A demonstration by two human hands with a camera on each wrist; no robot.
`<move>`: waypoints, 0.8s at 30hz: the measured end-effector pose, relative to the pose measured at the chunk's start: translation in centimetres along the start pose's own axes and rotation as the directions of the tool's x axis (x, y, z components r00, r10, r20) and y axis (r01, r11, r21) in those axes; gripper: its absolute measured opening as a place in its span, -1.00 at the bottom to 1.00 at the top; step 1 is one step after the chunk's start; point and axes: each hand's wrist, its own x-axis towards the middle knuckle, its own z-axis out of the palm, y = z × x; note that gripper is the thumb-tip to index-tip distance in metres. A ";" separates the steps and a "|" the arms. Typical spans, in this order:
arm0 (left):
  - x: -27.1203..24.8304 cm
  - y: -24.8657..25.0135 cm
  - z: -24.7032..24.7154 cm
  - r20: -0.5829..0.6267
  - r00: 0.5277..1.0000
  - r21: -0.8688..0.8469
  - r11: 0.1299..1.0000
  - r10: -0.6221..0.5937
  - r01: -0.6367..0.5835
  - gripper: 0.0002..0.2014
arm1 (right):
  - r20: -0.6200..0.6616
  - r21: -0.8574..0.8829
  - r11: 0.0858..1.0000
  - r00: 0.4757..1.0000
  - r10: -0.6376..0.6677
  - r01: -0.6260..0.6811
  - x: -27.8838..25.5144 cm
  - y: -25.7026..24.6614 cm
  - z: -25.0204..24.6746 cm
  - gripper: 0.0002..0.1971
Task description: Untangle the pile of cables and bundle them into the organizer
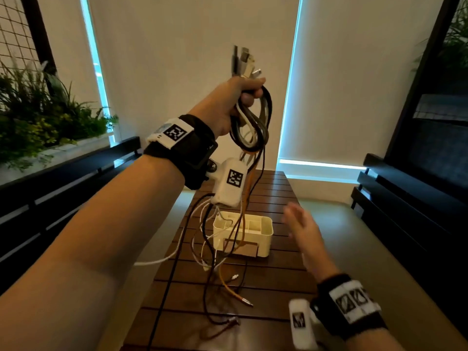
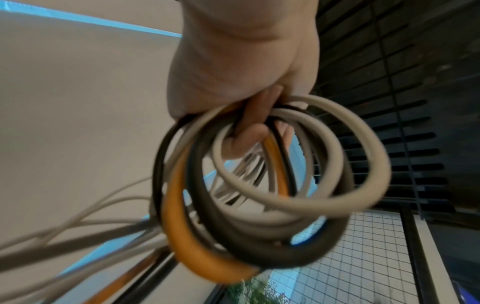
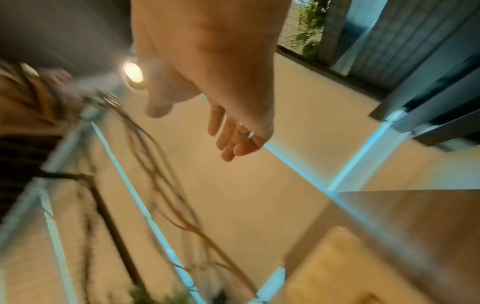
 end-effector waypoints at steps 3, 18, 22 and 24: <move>-0.3 -0.1 1.2 0.067 0.997 -0.004 0.999 -0.034 0.035 -0.82 | 0.125 0.137 0.971 0.969 -0.215 0.198 2.6 -5.4 3.4 -0.01; 0.5 4.4 -3.6 -0.103 0.938 -0.468 0.816 0.330 -0.339 -0.60 | 0.421 -0.199 0.974 0.907 -0.014 0.107 2.3 3.5 2.7 -0.47; 0.6 3.7 -3.6 -0.193 0.933 -0.321 0.879 0.303 -0.352 -0.64 | 0.394 -0.353 0.933 0.916 0.079 0.072 2.5 5.0 0.5 -0.40; 0.6 3.2 -3.0 -0.204 0.930 -0.326 0.875 0.305 -0.358 -0.65 | 0.448 -0.350 0.937 0.881 0.154 0.015 2.5 4.4 0.3 -0.25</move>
